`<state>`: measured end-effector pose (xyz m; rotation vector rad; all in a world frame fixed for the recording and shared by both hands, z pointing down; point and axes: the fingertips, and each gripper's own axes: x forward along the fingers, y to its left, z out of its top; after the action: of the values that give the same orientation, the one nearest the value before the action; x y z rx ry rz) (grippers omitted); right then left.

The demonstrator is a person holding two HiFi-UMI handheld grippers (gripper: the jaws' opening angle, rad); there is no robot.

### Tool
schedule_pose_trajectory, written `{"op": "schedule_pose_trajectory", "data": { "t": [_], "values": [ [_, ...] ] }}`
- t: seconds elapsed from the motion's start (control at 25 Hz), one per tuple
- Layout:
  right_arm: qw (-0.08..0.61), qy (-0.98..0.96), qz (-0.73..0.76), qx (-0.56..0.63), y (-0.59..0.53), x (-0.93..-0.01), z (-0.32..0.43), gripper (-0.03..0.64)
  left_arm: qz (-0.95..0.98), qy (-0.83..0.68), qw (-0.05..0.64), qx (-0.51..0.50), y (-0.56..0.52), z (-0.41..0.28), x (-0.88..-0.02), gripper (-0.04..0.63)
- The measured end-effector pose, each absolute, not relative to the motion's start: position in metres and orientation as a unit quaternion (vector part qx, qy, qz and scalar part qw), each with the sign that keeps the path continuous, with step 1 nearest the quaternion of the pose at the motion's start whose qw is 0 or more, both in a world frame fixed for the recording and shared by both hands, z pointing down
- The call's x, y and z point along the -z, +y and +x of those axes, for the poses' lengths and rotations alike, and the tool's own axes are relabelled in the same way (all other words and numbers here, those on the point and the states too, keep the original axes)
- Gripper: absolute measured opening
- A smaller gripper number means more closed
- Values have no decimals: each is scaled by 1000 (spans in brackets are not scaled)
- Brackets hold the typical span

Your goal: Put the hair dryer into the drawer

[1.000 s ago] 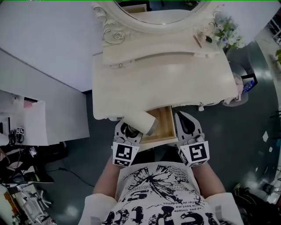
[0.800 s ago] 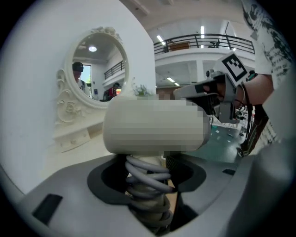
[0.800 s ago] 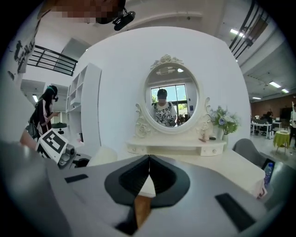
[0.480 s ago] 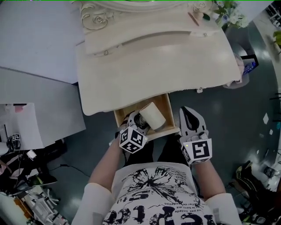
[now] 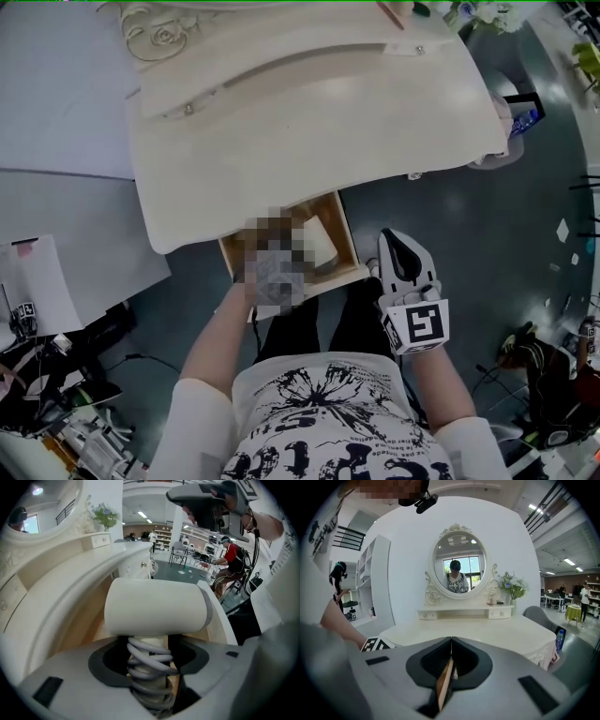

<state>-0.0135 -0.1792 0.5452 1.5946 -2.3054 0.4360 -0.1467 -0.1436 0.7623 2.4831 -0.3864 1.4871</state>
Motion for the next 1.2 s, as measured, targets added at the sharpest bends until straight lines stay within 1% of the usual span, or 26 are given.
{"op": "schedule_pose_trajectory", "data": {
  "t": [0.4, 0.68, 0.88, 1.0, 1.2],
  "values": [
    [153, -798, 557, -173, -179, -562, -9, 17, 822, -85, 111, -552, -132, -142, -801, 256],
    [153, -806, 543, -181, -178, -570, -16, 17, 812, -66, 78, -575, -122, -141, -816, 258],
    [155, -807, 542, -179, -177, -568, -19, 17, 807, -56, 87, -581, -120, -143, -817, 259],
    [154, -807, 541, -178, -177, -564, -20, 17, 806, -30, 86, -585, -116, -145, -816, 302],
    [152, -807, 543, -174, -175, -556, -20, 17, 806, -24, 98, -583, -116, -148, -802, 319]
  ]
}}
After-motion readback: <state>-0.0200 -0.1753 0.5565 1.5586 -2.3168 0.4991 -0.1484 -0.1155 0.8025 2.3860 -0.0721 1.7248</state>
